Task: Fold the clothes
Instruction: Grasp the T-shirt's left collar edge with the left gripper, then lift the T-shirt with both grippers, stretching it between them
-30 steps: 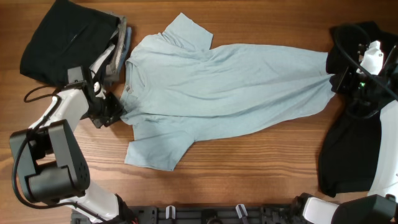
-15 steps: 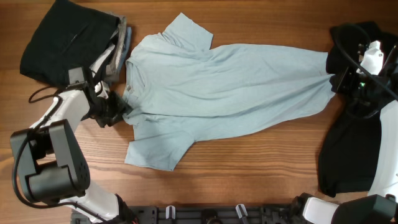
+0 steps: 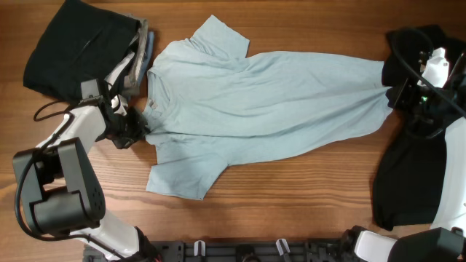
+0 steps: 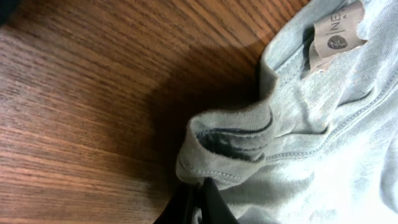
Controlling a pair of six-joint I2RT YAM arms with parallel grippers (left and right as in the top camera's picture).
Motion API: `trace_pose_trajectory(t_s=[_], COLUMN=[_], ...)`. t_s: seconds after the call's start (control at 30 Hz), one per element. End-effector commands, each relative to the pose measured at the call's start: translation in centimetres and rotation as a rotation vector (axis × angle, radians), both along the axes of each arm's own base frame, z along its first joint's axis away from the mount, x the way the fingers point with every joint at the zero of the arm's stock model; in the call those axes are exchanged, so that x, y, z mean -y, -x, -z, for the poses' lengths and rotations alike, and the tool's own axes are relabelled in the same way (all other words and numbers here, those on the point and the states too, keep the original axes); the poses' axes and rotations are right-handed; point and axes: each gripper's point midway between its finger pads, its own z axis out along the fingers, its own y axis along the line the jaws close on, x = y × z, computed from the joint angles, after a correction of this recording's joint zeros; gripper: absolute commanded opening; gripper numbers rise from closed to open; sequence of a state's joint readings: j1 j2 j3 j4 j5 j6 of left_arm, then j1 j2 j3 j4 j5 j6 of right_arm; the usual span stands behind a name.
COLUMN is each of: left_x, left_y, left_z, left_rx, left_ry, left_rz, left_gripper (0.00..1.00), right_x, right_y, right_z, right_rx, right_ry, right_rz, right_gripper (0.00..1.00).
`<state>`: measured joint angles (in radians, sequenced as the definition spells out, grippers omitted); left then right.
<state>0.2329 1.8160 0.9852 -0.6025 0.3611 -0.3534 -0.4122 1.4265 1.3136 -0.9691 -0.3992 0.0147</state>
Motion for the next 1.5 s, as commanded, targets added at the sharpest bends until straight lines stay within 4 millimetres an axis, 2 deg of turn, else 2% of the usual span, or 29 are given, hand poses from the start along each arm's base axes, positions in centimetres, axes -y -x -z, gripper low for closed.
trace_pose_trajectory(t_s=[0.0,0.1,0.13,0.27,0.33,0.43,0.53,0.6,0.73,0.9,1.0,1.1,1.17,1.2,1.27,1.33,1.37,1.43,1.47], left_x=[-1.6,-2.8,-3.0,-3.2,-3.0,-3.1,-5.0,-6.2,-8.1,-7.7,-7.0,-6.8,-6.8,-7.1,-7.6,-7.6,-7.5,-7.7,-7.9], left_y=[-0.5,-3.1,-4.0,-4.6,-3.9,-2.9,-1.3,-0.2,2.7,5.5,6.9,8.6,9.5,10.5,12.2,13.2,13.3,12.9,12.0], left_z=[-1.2,-7.4,-10.2,-17.1,-20.4,-23.8,-27.5,-29.5,-33.9,-38.4,-41.2,-44.5,-46.3,-47.8,-49.8,-50.5,-50.4,-48.9,-47.4], left_rx=[0.006,0.158,0.236,0.424,0.516,0.612,0.711,0.766,0.898,1.017,1.079,1.121,1.144,1.158,1.173,1.169,1.157,1.096,1.04], left_ry=[-0.009,0.016,0.011,-0.04,-0.069,-0.109,-0.204,-0.251,-0.341,-0.408,-0.439,-0.494,-0.533,-0.577,-0.643,-0.666,-0.67,-0.651,-0.617], left_rz=[-0.035,-0.06,-0.061,-0.052,-0.049,-0.055,-0.117,-0.158,-0.237,-0.266,-0.265,-0.292,-0.312,-0.347,-0.403,-0.423,-0.417,-0.41,-0.395], left_gripper=[0.04,0.04,0.04,0.04,0.04,0.04,0.04,0.04,0.04,0.04,0.04,0.04,0.04,0.04,0.04,0.04,0.04,0.04,0.04], right_x=[0.3,0.3,0.3,0.2,0.1,0.0,0.1,0.1,0.6,-0.3,-1.2,-2.3,-2.2,-2.1,-2.2,-1.6,-0.8,-0.1,0.1], right_y=[-0.4,-0.5,-0.4,-0.1,0.1,0.2,0.0,0.2,1.3,3.3,5.5,8.3,9.7,10.9,11.9,12.8,13.5,14.0,13.6], right_z=[-1.3,-1.8,-2.1,-3.8,-5.4,-7.9,-10.9,-12.0,-12.5,-14.2,-16.7,-20.3,-21.6,-22.8,-23.8,-23.8,-23.1,-21.9,-20.8], right_rx=[0.037,0.054,0.063,0.116,0.172,0.266,0.381,0.416,0.407,0.448,0.518,0.587,0.591,0.59,0.596,0.572,0.529,0.464,0.411], right_ry=[0.02,0.027,0.033,0.054,0.078,0.122,0.166,0.176,0.166,0.179,0.189,0.218,0.248,0.27,0.269,0.253,0.253,0.269,0.256], right_rz=[0.014,0.012,0.011,0.013,0.013,0.003,0.016,0.029,0.117,0.119,0.134,0.138,0.17,0.195,0.228,0.305,0.374,0.412,0.409], right_gripper=[0.04,0.04,0.04,0.05,0.04,0.04,0.04,0.04,0.04,0.04,0.04,0.04,0.04,0.04,0.04,0.04,0.04,0.04,0.04])
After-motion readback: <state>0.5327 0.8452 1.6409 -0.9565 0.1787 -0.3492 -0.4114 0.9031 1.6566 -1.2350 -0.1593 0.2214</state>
